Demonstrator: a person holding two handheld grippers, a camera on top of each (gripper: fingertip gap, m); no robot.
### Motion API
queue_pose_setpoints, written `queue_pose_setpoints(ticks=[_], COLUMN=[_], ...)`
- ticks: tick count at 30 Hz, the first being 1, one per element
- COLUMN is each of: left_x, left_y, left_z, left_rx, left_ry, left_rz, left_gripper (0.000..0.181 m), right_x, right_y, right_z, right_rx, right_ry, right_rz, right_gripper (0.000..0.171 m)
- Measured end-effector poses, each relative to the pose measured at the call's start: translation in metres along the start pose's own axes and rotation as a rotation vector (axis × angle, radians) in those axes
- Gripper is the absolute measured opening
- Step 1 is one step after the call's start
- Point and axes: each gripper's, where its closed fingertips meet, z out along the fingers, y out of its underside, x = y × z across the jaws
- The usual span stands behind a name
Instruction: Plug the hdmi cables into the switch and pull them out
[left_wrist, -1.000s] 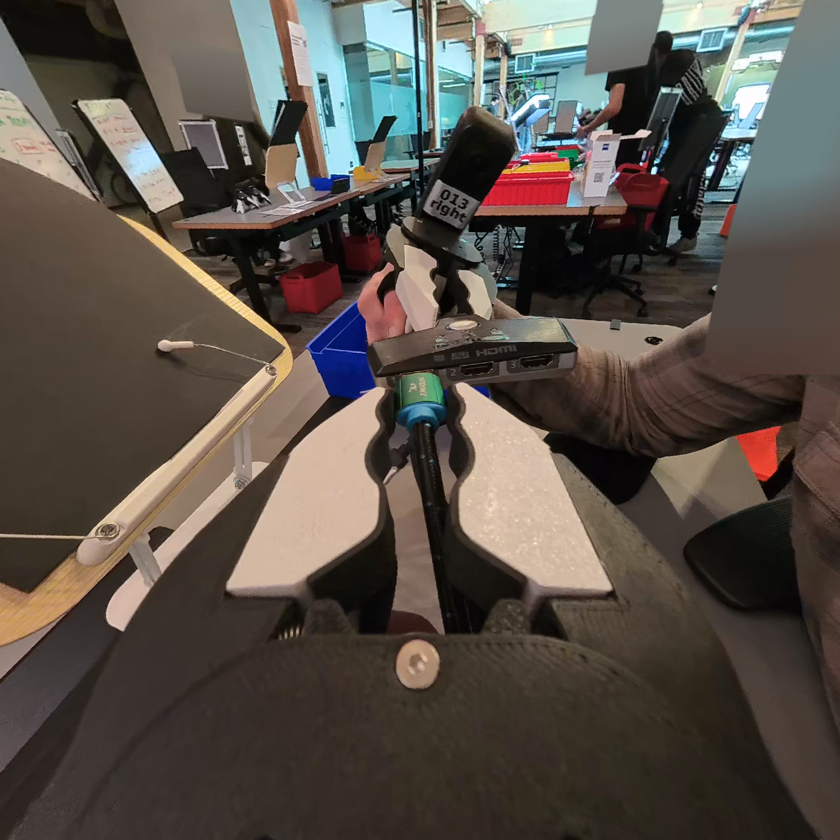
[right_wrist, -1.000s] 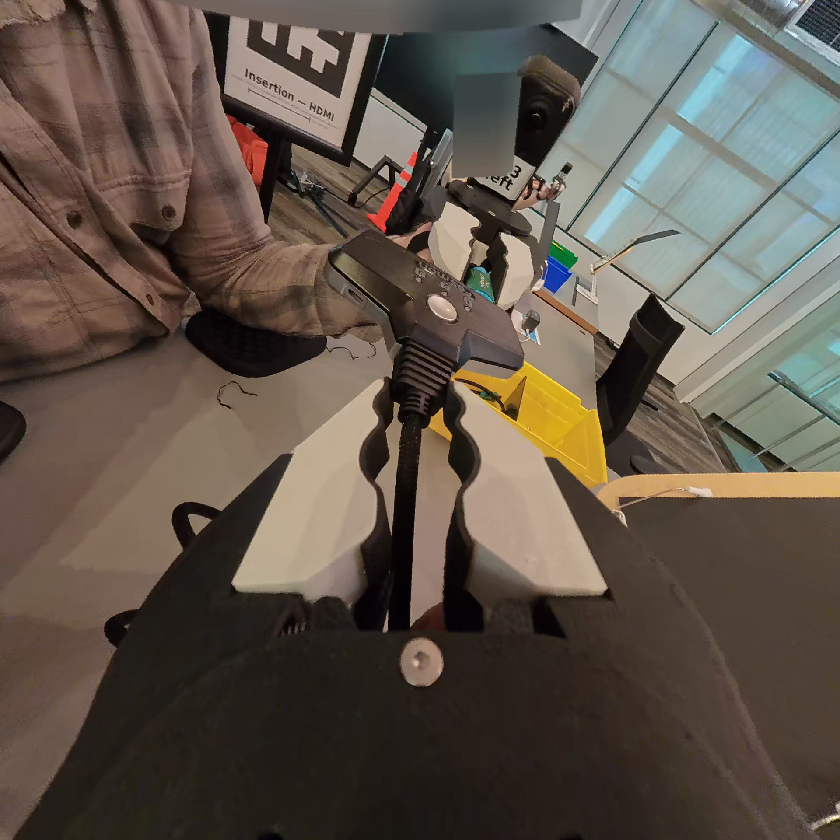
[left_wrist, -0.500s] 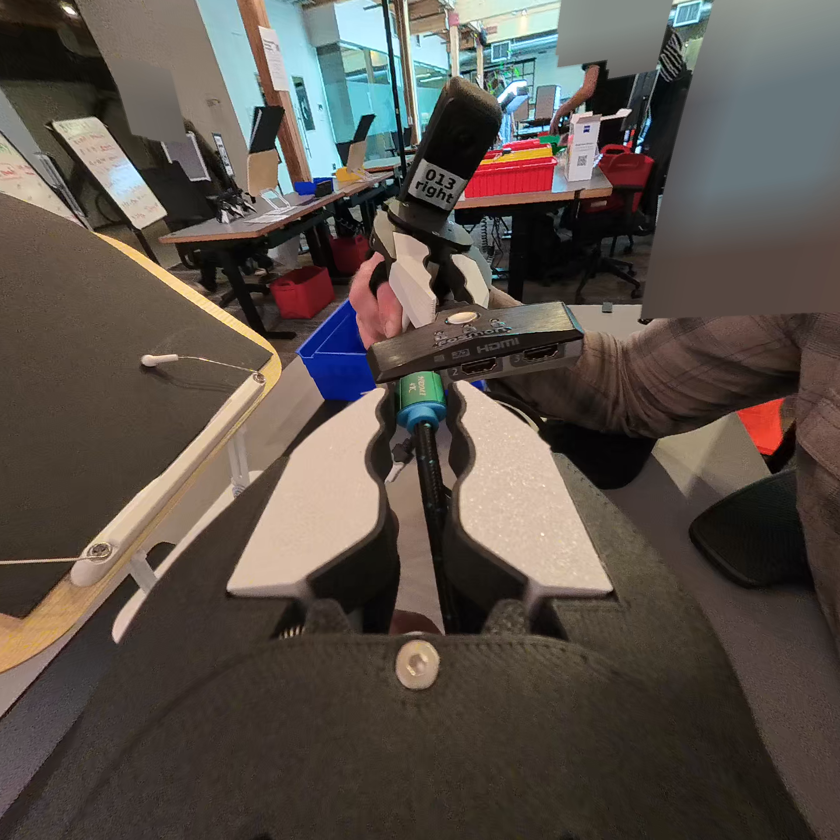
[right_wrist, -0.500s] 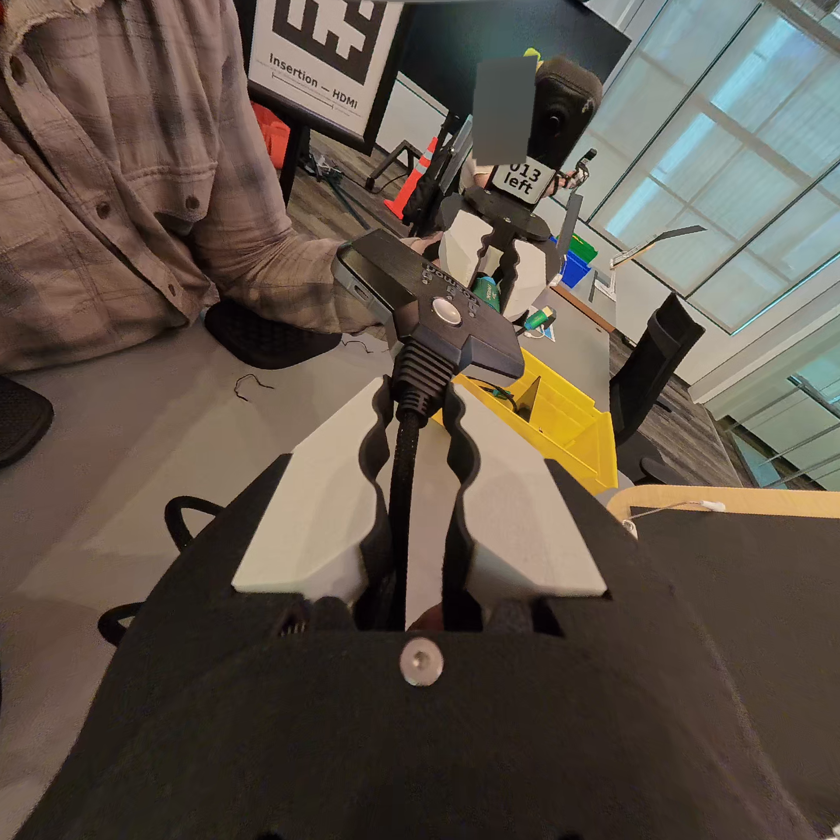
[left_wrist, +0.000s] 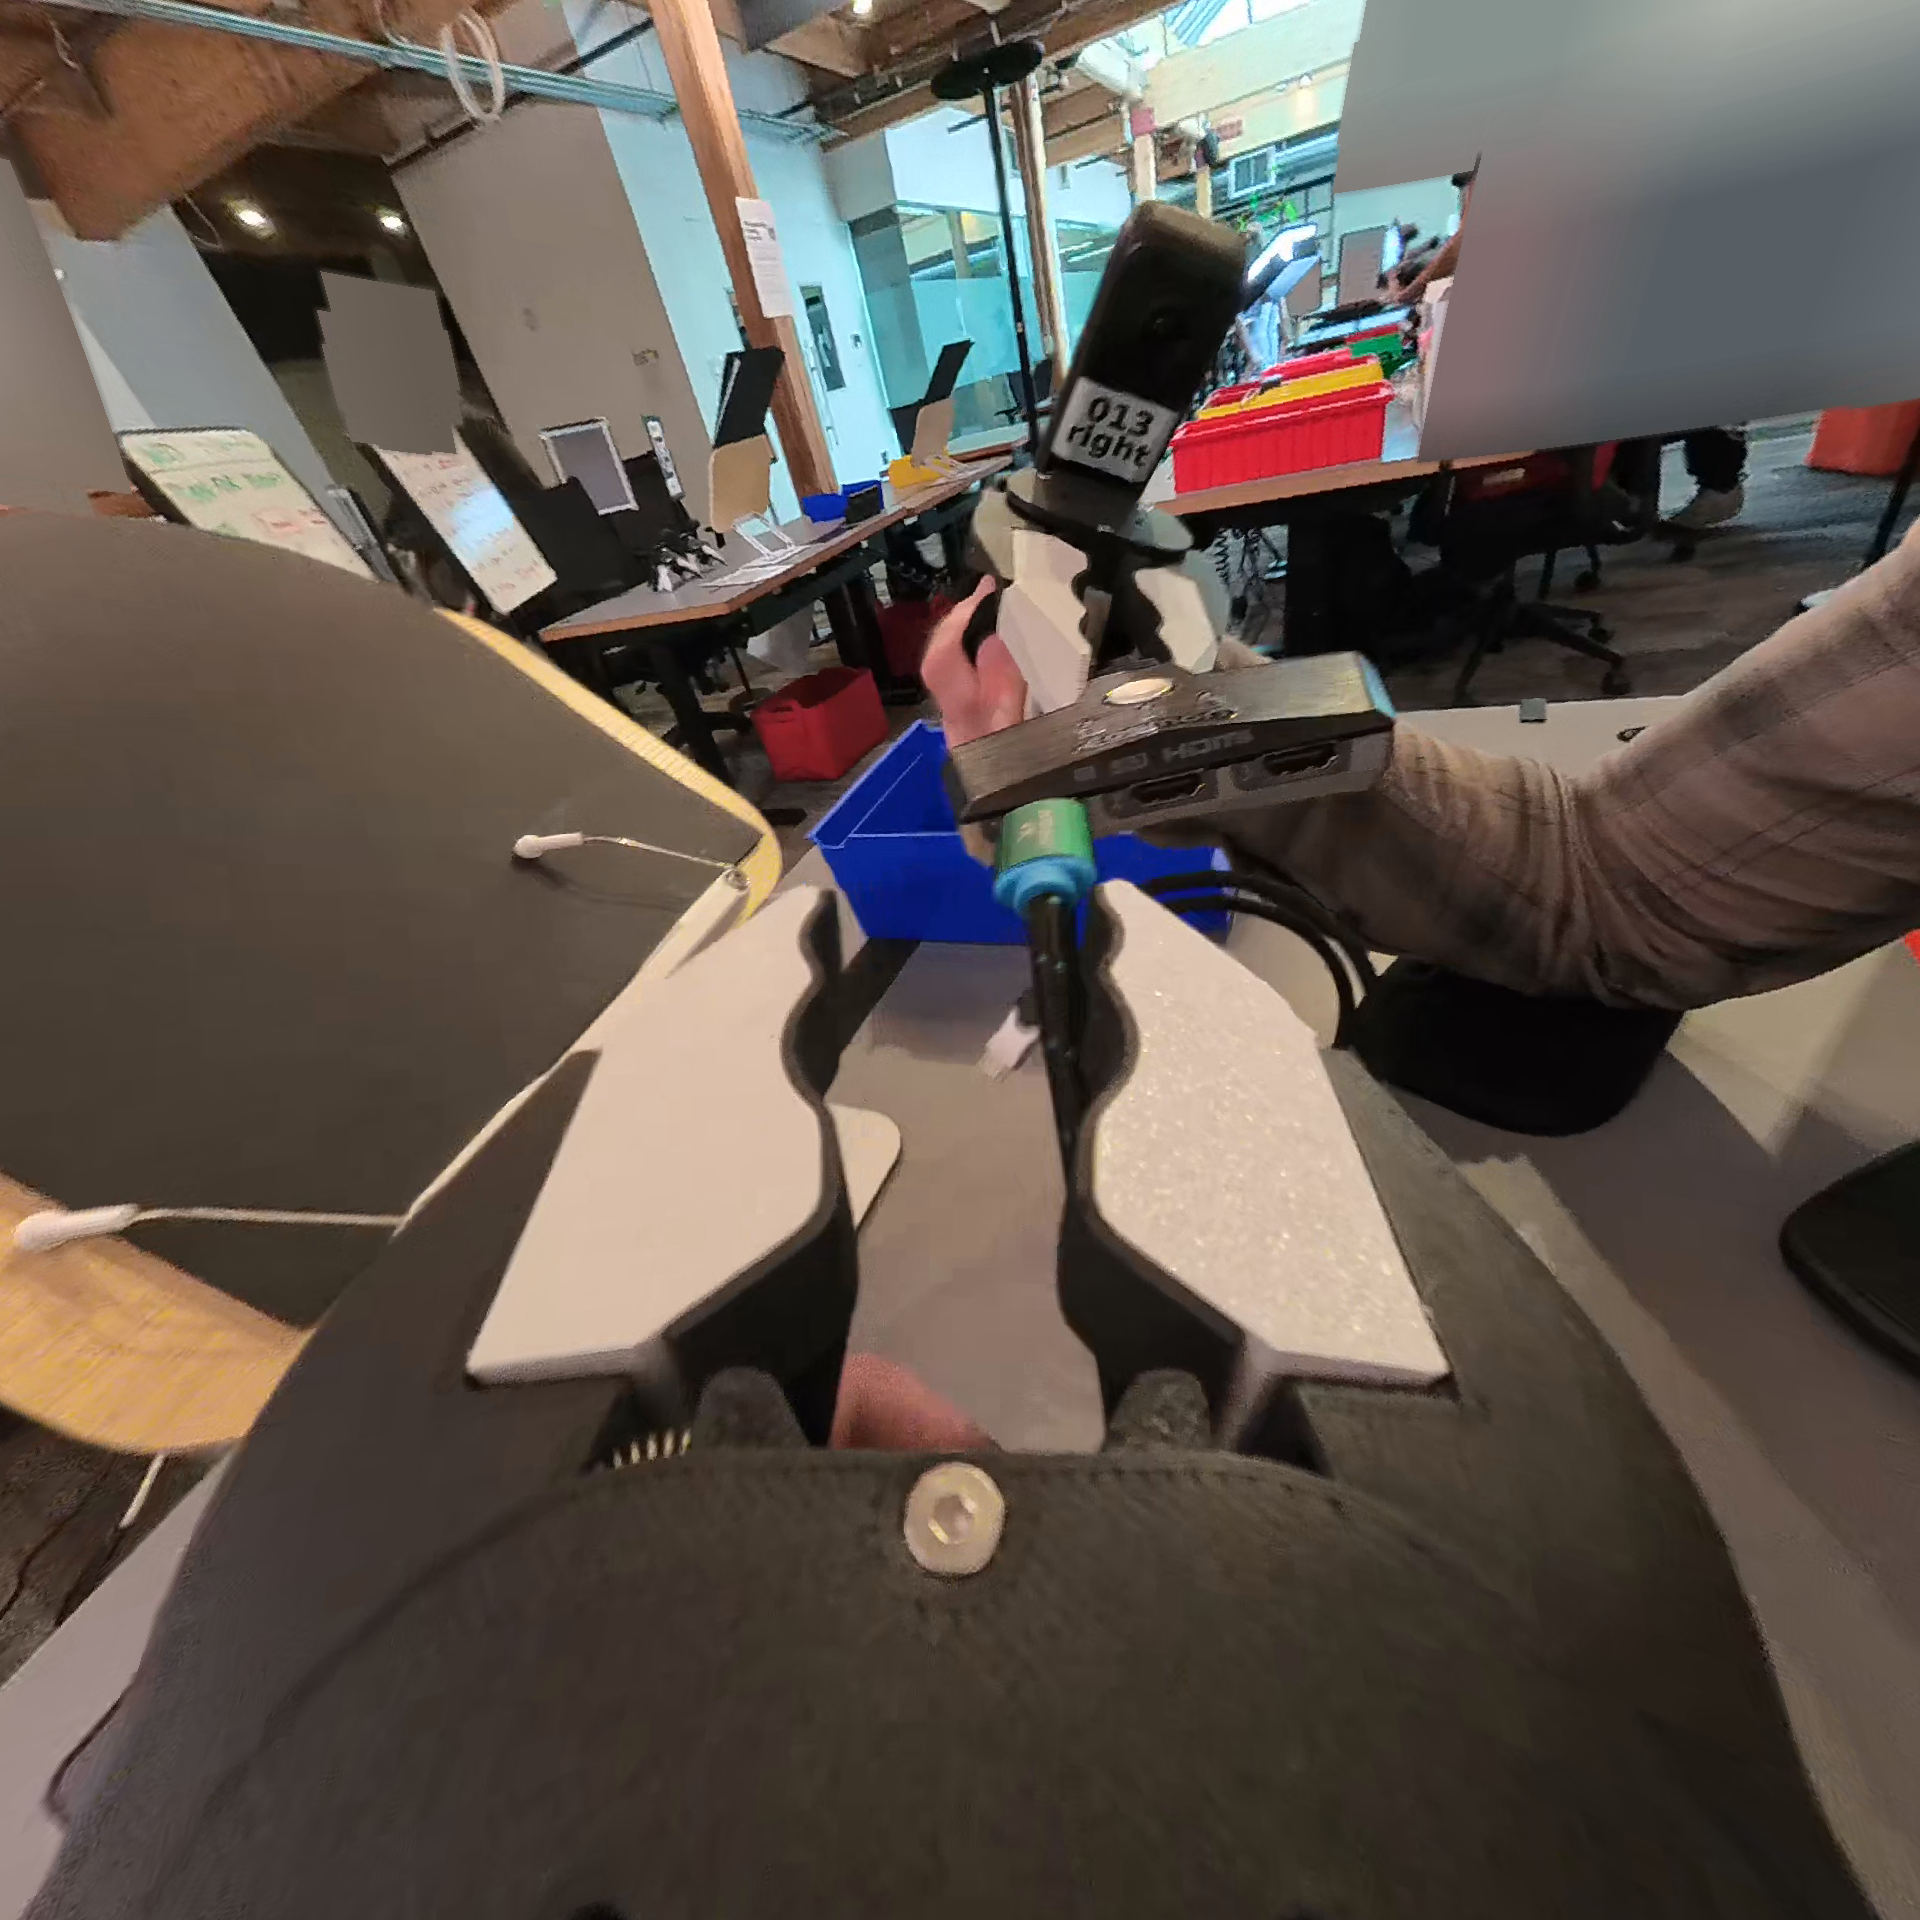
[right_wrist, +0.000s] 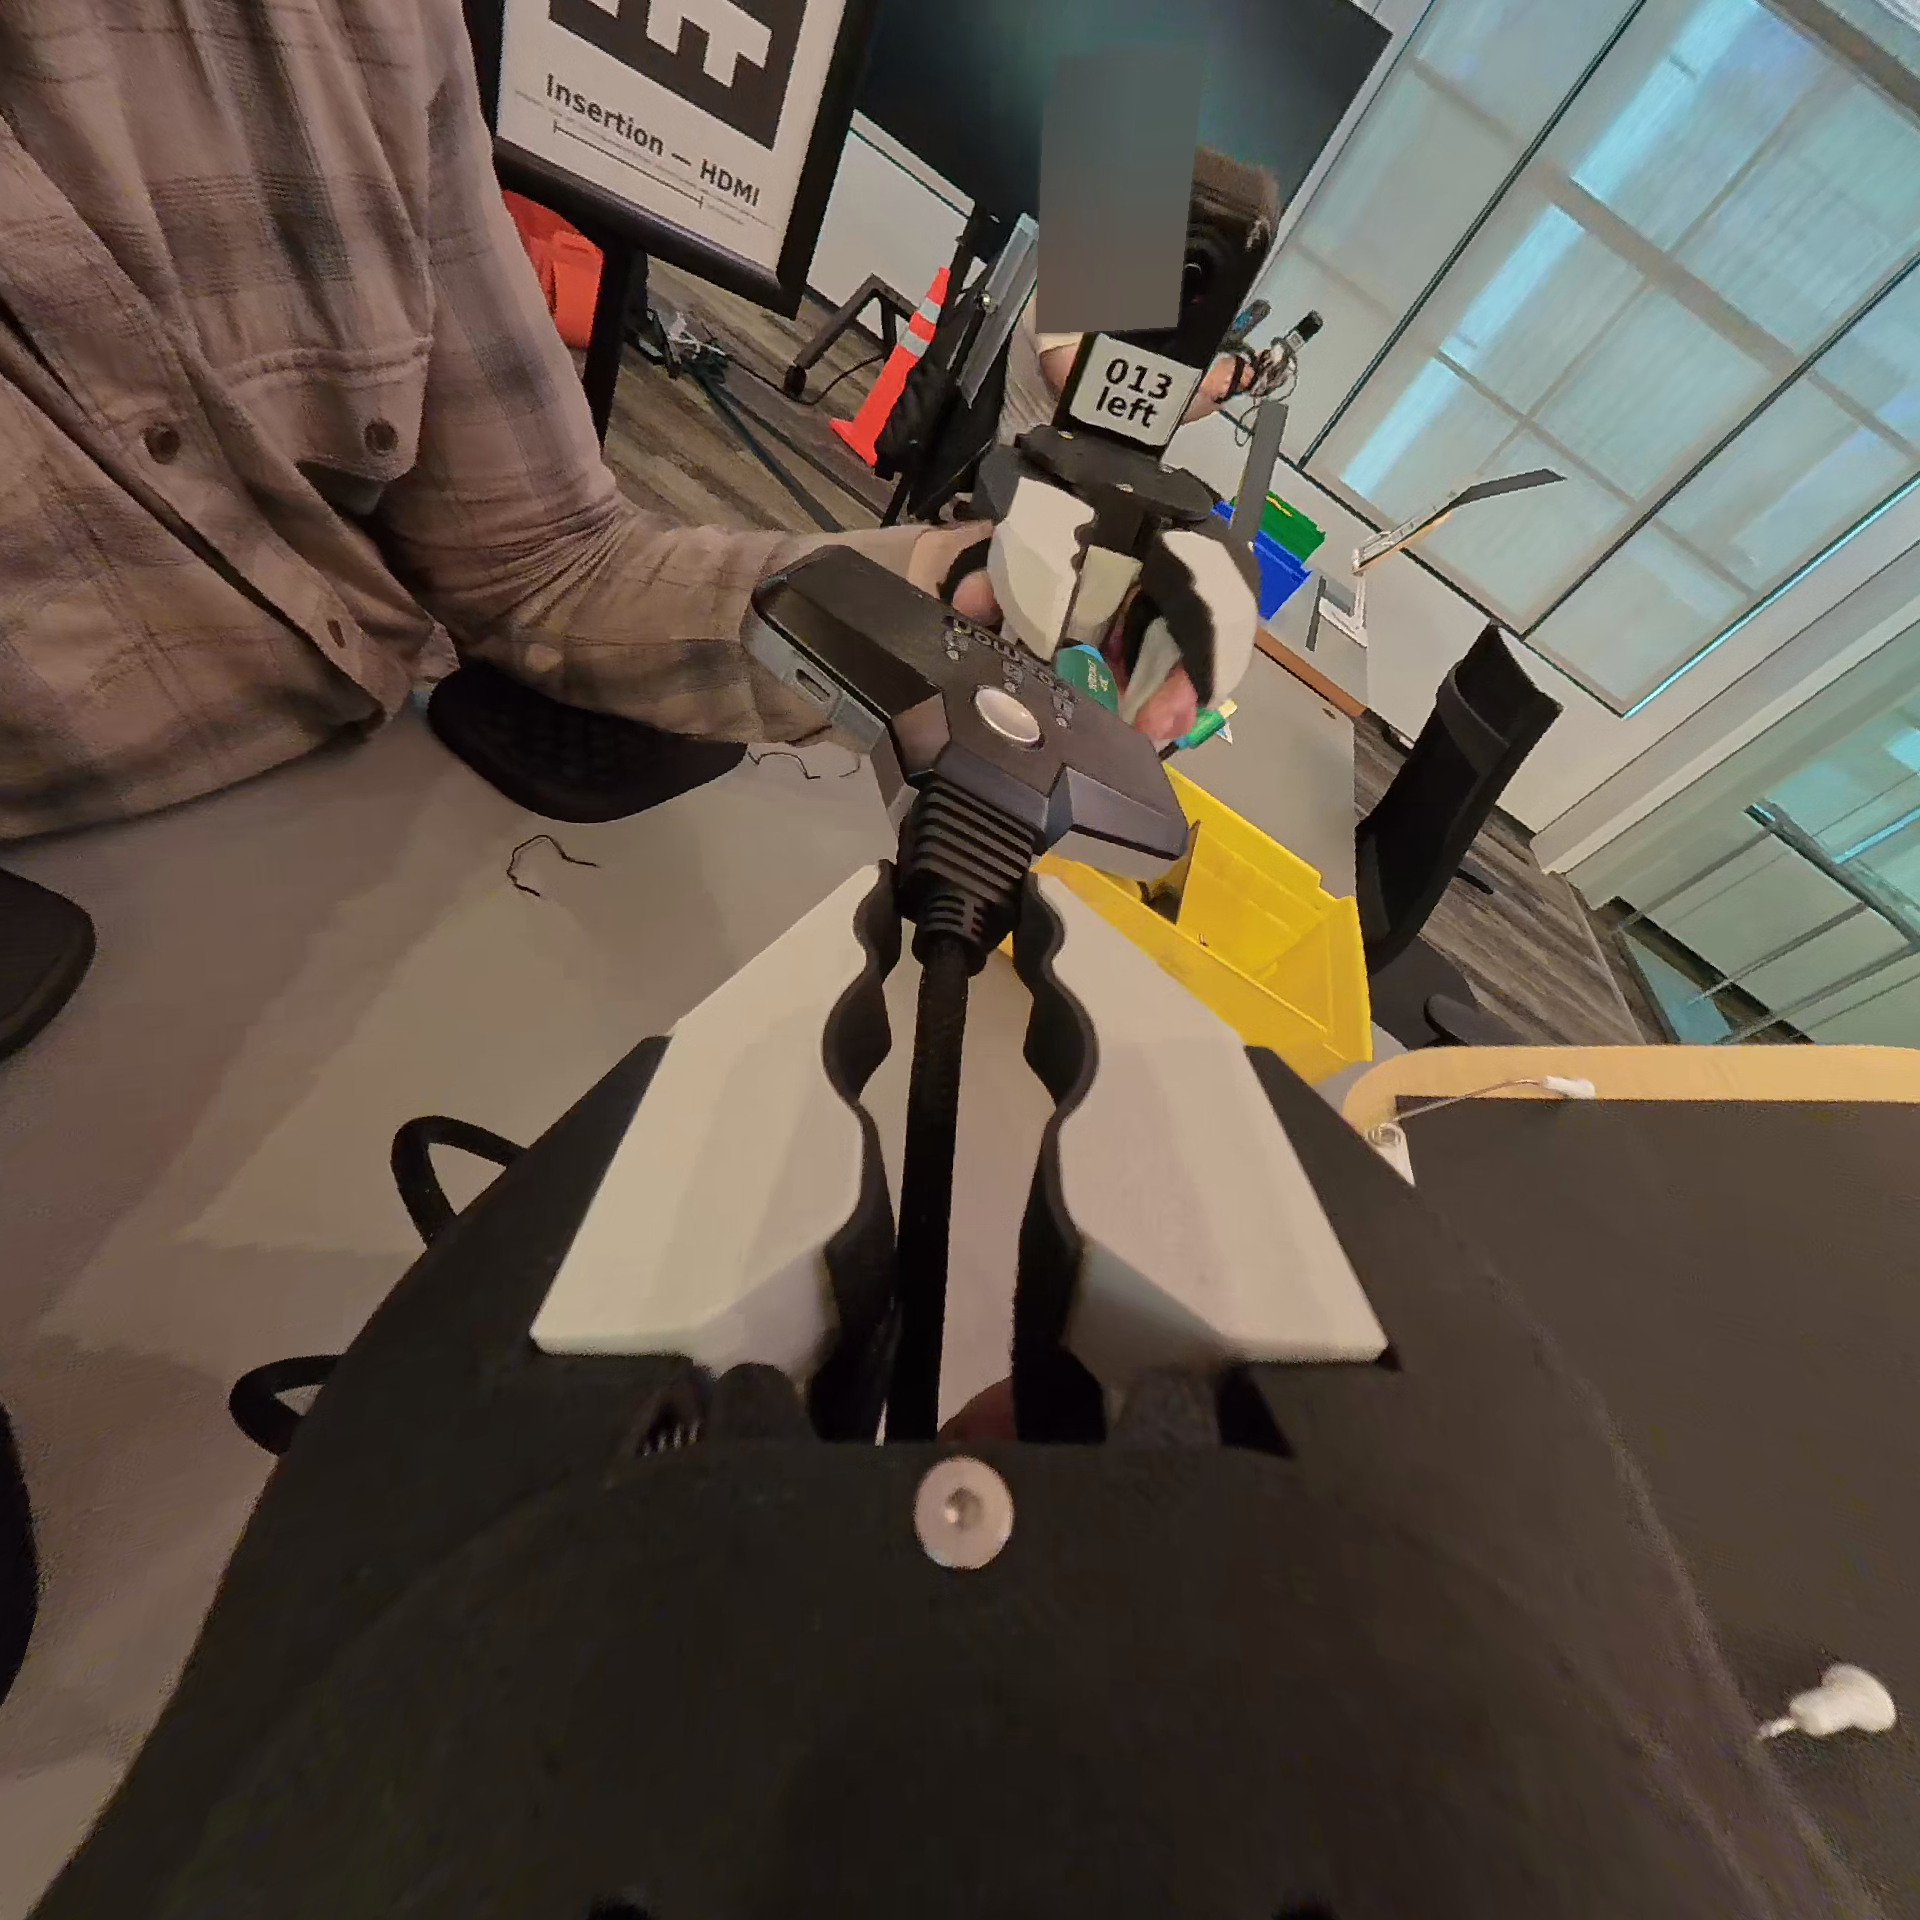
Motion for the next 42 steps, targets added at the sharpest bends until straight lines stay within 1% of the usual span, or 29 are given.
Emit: queue_pose_setpoints(ticks=[3, 9, 12, 17, 24, 28, 33, 36, 38, 40, 42], left_x=[-0.006, -0.016, -0.020, -0.034, -0.059, -0.075, -0.094, -0.105, -0.111, -0.116, -0.120], left_y=[0.005, 0.006, -0.002, 0.005, 0.021, 0.031, 0.047, 0.057, 0.065, 0.074, 0.081], left_z=[-0.008, -0.024, -0.036, -0.050, -0.072, -0.089, -0.114, -0.128, -0.137, -0.145, -0.151], left_rx=[-0.030, -0.067, -0.047, -0.116, -0.200, -0.255, -0.332, -0.376, -0.408, -0.449, -0.477], left_ry=[-0.017, -0.076, -0.105, -0.190, -0.312, -0.403, -0.501, -0.556, -0.588, -0.614, -0.634], left_rz=[-0.003, 0.026, 0.030, 0.061, 0.068, 0.094, 0.085, 0.076, 0.069, 0.062, 0.050], left_gripper=[0.050, 0.046, 0.044, 0.045, 0.045, 0.044, 0.043, 0.043, 0.043, 0.044, 0.045], right_x=[-0.004, -0.020, -0.027, -0.043, -0.059, -0.063, -0.068, -0.066, -0.064, -0.066, -0.063], right_y=[0.006, 0.009, 0.019, 0.045, 0.092, 0.135, 0.163, 0.181, 0.193, 0.199, 0.197], right_z=[-0.004, 0.006, 0.017, 0.046, 0.074, 0.083, 0.093, 0.092, 0.090, 0.088, 0.090], right_rx=[-0.030, -0.021, -0.057, -0.139, -0.329, -0.556, -0.669, -0.770, -0.843, -0.884, -0.875], right_ry=[-0.017, -0.125, -0.183, -0.299, -0.382, -0.381, -0.382, -0.353, -0.329, -0.332, -0.309], right_rz=[0.017, 0.041, 0.067, 0.123, 0.186, 0.212, 0.210, 0.192, 0.179, 0.201, 0.205], right_gripper=[0.019, 0.019, 0.019, 0.019, 0.020, 0.020, 0.020, 0.019, 0.021, 0.030, 0.043])
